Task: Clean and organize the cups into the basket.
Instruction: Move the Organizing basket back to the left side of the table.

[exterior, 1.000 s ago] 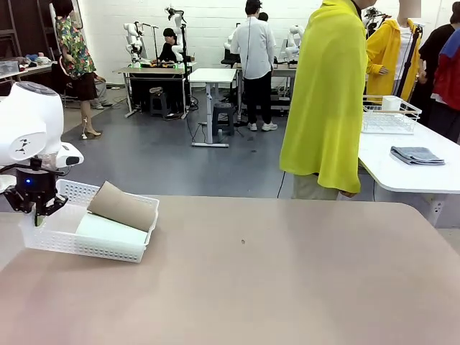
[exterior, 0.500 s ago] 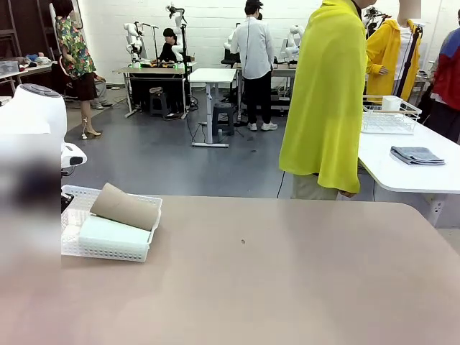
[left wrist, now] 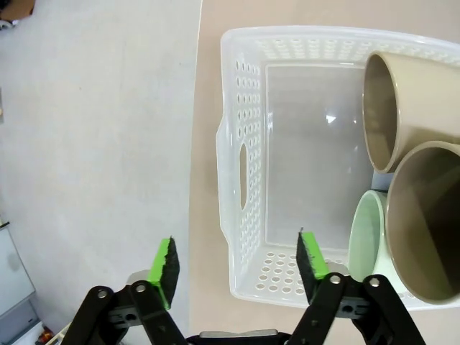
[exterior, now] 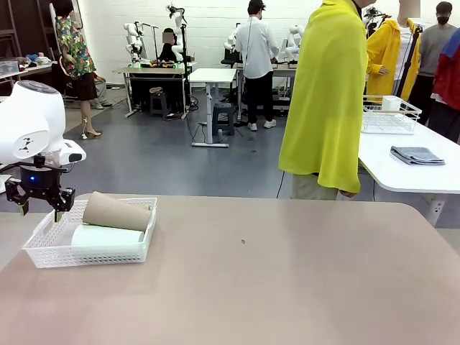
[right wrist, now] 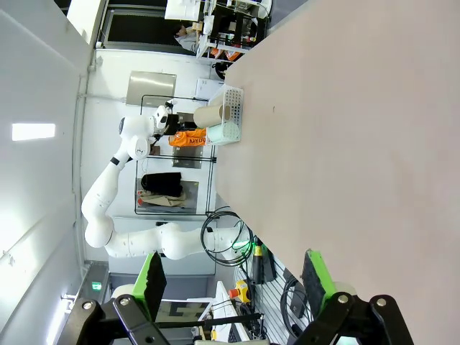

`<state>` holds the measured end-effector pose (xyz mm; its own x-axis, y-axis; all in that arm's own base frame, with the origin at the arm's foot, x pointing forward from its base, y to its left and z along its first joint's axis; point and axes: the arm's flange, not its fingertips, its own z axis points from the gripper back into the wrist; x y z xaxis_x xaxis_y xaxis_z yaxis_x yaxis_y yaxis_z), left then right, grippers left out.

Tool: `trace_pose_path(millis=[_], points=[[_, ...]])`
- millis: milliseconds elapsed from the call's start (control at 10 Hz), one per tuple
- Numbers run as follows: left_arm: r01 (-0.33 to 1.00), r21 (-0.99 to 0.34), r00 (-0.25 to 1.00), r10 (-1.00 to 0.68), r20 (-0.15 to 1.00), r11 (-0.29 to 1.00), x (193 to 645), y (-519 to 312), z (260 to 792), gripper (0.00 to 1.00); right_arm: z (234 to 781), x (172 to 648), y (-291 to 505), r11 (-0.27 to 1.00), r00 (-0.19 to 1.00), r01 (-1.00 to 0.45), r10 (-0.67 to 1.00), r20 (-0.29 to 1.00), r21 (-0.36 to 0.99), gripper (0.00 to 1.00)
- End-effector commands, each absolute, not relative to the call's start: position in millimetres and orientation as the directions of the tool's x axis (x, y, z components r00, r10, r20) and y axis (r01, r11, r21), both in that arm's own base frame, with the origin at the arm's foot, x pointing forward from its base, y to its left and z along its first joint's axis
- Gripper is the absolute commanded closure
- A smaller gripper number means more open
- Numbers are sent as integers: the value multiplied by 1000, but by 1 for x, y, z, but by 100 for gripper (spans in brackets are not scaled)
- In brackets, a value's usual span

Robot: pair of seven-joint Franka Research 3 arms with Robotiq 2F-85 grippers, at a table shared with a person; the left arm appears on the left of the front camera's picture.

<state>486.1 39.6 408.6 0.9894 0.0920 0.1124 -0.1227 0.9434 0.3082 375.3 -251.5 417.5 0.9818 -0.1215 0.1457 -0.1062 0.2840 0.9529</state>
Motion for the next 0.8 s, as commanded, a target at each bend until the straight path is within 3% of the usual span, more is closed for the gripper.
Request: trace_pose_path(millis=[0, 100, 300, 700], points=[[-154, 305, 983, 114, 144, 940, 477, 37, 423, 0, 418, 372, -249, 295, 982, -106, -119, 147, 949, 0], [-192, 288, 976, 153, 154, 938, 471, 31, 436, 5, 418, 372, -249, 295, 982, -106, -119, 147, 949, 0], [-258, 169, 961, 236, 142, 951, 446, 12, 470, 1, 418, 372, -249, 295, 982, -106, -119, 147, 949, 0], [-175, 157, 965, 137, 225, 972, 361, -39, 531, 1, 418, 372, -249, 295, 982, -106, -119, 147, 949, 0]])
